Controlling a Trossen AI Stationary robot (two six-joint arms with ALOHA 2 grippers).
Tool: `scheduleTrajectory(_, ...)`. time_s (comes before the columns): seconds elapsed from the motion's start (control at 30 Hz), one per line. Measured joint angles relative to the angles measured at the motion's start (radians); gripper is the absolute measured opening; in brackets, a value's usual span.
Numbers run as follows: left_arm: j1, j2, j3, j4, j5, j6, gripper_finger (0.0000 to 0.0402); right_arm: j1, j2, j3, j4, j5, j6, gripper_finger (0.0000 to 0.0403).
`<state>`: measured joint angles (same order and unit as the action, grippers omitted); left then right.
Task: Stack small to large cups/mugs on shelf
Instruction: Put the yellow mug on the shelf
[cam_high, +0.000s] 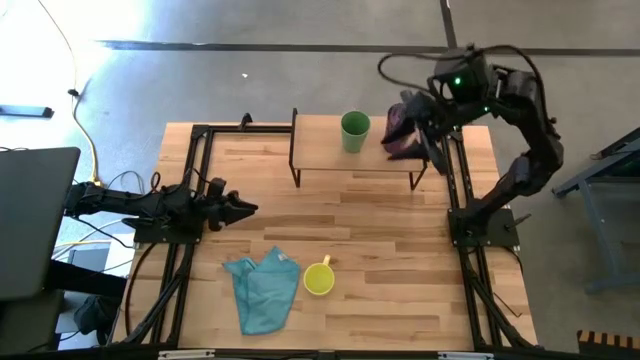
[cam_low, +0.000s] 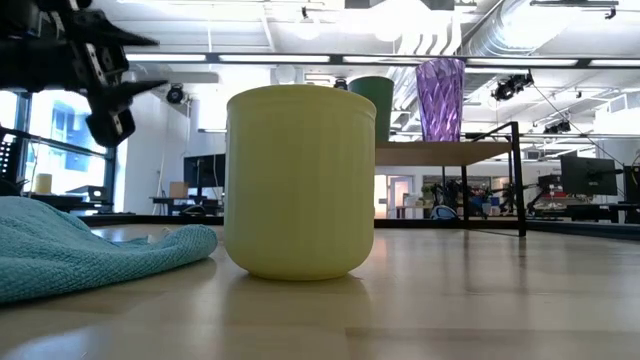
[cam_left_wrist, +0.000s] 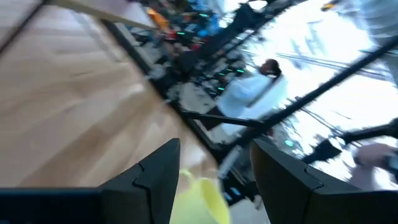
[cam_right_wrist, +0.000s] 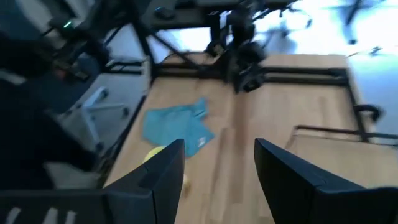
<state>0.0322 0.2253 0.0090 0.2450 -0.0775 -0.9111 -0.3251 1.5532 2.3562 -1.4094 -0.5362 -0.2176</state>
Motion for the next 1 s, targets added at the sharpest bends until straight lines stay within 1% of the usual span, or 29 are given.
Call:
scheduleTrajectory(0.13,-0.001,0.000,0.001,0.026,0.072,0.013,0.0184,0.065,0.003,-0.012,-0.030,0.004,0.020,0.0186)
scheduleTrajectory(0.27,-0.023,0.031,0.001,0.017,0.076,0.014,0.0184,0.102,0.005,-0.032,-0.037,0.007,0.067,0.0185)
scheduleTrajectory(0.4,-0.071,0.098,0.001,0.057,0.071,0.014,0.0184,0.131,0.005,-0.034,-0.056,0.031,0.113,0.0180)
scheduleTrajectory(0.5,-0.116,0.163,0.001,0.123,0.070,0.014,0.0184,0.152,0.004,-0.034,-0.058,0.067,0.135,0.0173)
scheduleTrajectory(0.67,-0.174,0.285,0.003,0.259,0.059,0.013,0.0184,0.176,0.004,-0.034,-0.055,0.069,0.171,0.0162)
scheduleTrajectory(0.8,-0.199,0.394,0.056,0.260,0.059,0.020,0.0184,0.190,0.004,-0.034,-0.045,0.091,0.202,0.0156)
scheduleTrajectory(1.0,-0.196,0.604,0.178,0.245,0.062,0.093,0.0184,0.219,0.004,-0.035,-0.055,0.145,0.222,0.0156)
